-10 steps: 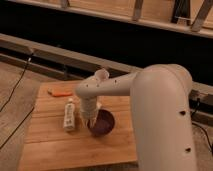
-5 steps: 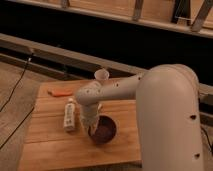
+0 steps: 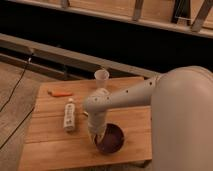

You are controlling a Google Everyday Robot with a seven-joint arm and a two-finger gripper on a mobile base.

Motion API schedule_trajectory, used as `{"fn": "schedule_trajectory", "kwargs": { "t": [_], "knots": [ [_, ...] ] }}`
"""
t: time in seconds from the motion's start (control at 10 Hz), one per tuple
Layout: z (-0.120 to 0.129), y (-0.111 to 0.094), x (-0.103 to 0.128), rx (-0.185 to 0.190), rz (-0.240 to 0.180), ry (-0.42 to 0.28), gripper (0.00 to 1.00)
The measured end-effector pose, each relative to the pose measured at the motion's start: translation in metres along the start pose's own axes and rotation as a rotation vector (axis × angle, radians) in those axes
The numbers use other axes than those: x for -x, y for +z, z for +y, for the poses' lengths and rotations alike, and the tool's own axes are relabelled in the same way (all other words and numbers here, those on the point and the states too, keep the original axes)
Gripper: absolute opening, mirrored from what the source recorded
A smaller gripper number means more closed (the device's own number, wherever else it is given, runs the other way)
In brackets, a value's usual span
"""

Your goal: Drag the ceramic bowl in a circle

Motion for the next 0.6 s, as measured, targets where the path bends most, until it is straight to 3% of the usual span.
{"fn": "schedule_trajectory", "kwargs": {
  "t": [0.6],
  "knots": [
    [-0.062, -0.003, -0.011, -0.005, -0.062, 0.146, 0.0]
  ]
}}
